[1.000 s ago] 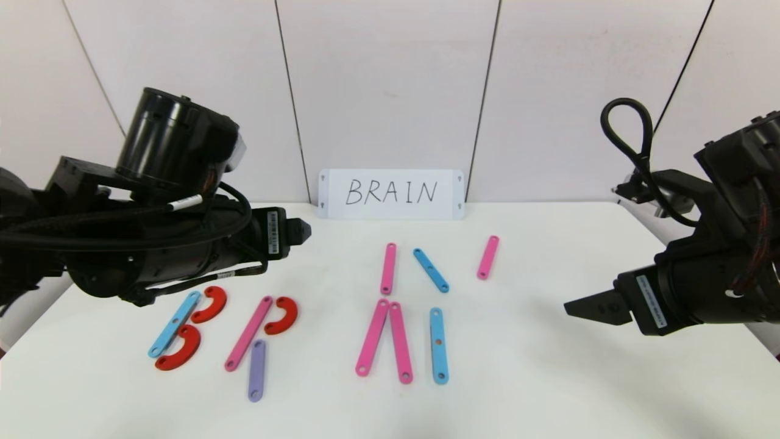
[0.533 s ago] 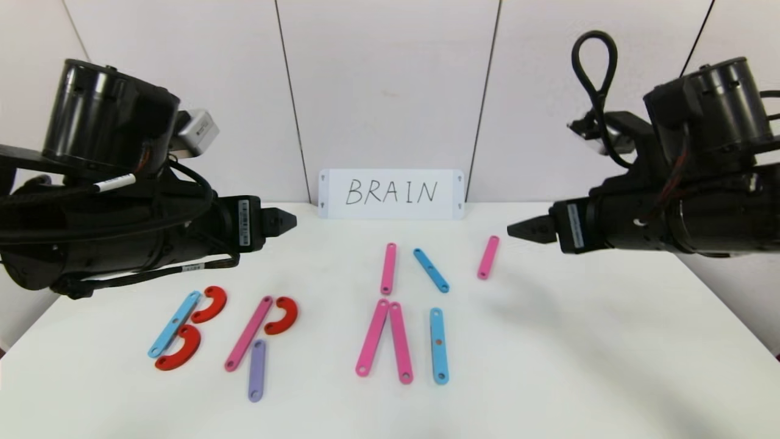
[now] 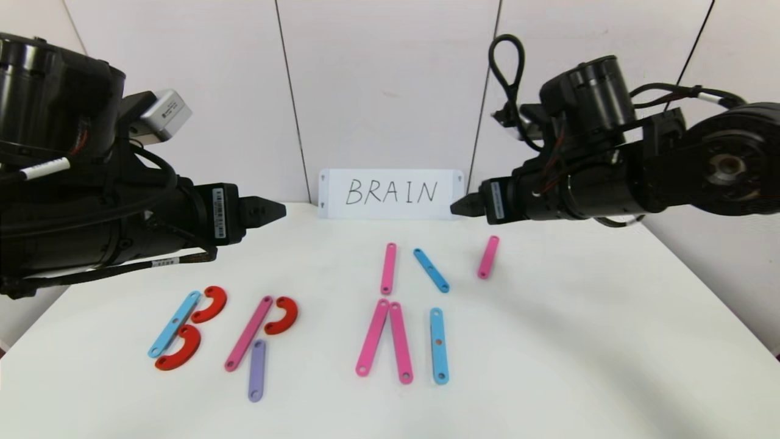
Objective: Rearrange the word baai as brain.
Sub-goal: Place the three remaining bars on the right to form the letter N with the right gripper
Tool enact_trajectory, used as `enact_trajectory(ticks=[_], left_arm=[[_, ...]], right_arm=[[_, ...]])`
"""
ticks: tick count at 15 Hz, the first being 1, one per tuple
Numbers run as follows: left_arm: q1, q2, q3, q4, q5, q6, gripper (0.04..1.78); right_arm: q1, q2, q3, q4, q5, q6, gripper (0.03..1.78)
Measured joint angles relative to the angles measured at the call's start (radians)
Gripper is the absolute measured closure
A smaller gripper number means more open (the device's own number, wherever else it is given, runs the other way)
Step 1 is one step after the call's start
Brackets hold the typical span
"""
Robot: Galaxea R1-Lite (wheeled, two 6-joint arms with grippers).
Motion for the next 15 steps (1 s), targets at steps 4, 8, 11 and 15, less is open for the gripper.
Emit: enact_trajectory(ticks=[4, 8, 11, 15], left_arm=[[0.027, 0.0, -0.002, 0.0, -0.037, 0.002, 0.13], [0.051, 0.0, -0.004, 0.0, -0.049, 0.016, 0.13], [0.09, -0.007, -0.004, 0.0, -0.049, 0.055, 0.13], [0.129, -0.029, -0.001, 0.003, -0.09, 0.083, 0.13]], right_arm=[[0.03, 0.152, -0.164, 0.025, 0.005, 0.061, 0.1], [0.069, 0.286, -0.359, 0.131, 0.033, 0.133, 0.1], [0.119, 0.374, -0.449, 0.196, 0.041, 0.158, 0.1], [0.159, 0.459, -0.467, 0.192, 0.032, 0.16, 0.1]])
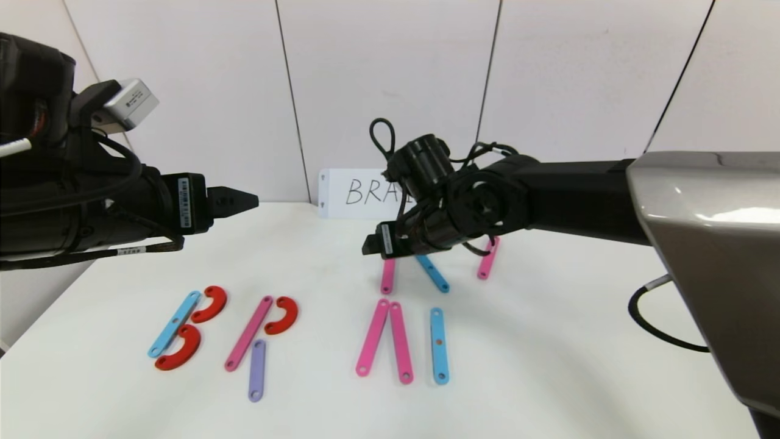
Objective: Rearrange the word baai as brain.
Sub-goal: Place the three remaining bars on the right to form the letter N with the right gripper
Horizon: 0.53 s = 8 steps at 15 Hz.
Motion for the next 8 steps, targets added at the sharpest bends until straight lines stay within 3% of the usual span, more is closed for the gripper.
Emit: enact_trajectory(ticks=[8], left_arm=[[0.014, -0.008, -0.001, 0.009, -0.003, 0.001, 0.13]], right_arm=[[0.003, 0.079, -0.005, -0.031, -0.006, -0.001, 0.1]])
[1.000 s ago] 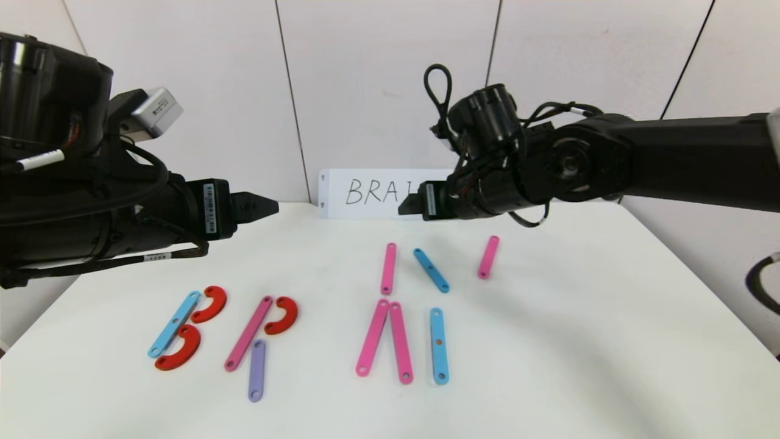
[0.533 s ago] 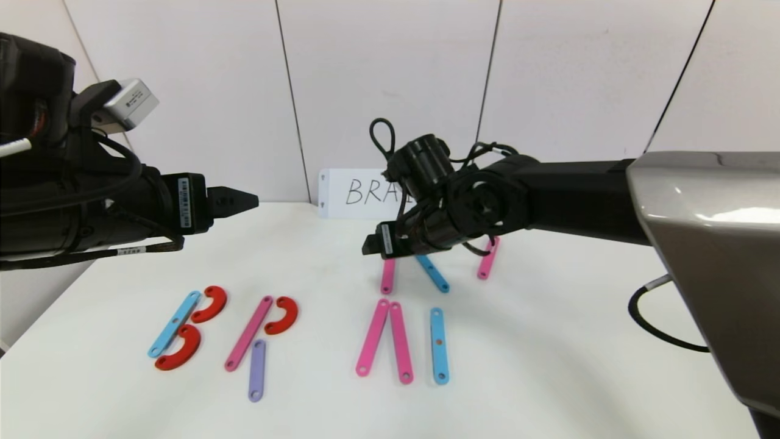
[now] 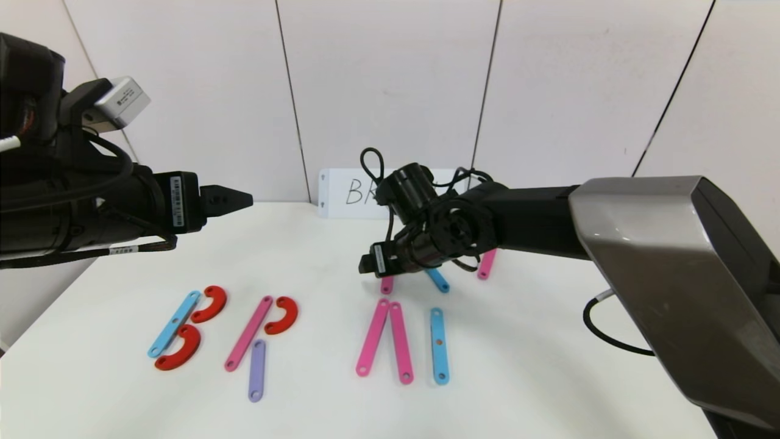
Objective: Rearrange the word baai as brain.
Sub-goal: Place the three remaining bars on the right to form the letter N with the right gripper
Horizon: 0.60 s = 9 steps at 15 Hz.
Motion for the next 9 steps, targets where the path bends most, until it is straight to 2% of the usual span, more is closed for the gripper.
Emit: enact_trajectory(ticks=[9], left_arm=[[0.0, 0.0, 0.001, -0.003, -0.006, 0.0, 0.13]], right_arm=[[-0.016, 0.036, -0.003, -0.016, -0.002, -0.009, 0.1]])
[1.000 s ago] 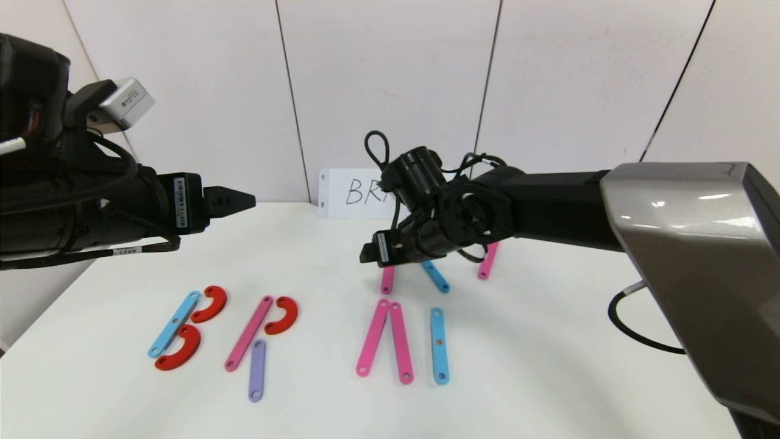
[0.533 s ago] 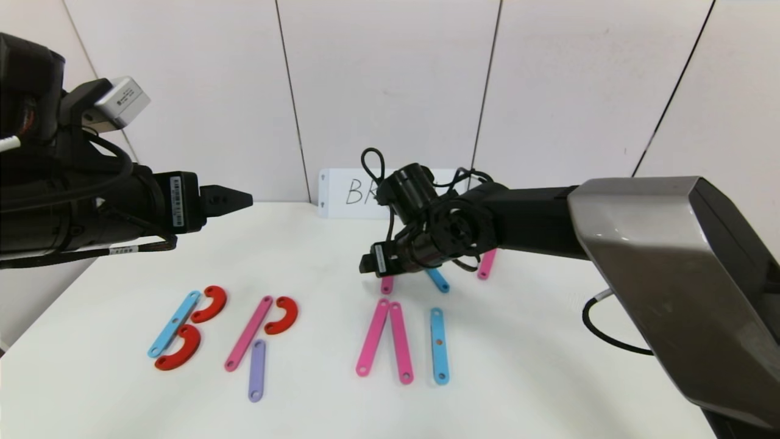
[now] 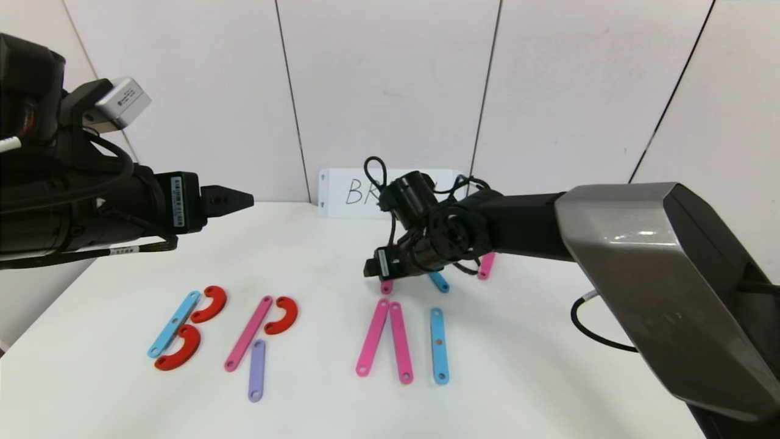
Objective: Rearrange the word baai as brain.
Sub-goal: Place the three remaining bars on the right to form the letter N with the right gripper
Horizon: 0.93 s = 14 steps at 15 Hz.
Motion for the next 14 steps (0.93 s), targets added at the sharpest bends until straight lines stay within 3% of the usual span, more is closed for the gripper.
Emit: enact_trajectory(ticks=[14], left_arm=[[0.001, 0.001, 0.003, 0.003, -0.034, 0.0, 0.13]], right_arm=[[0.011, 0.043, -0.004, -0.01, -0.005, -0.028, 0.1]])
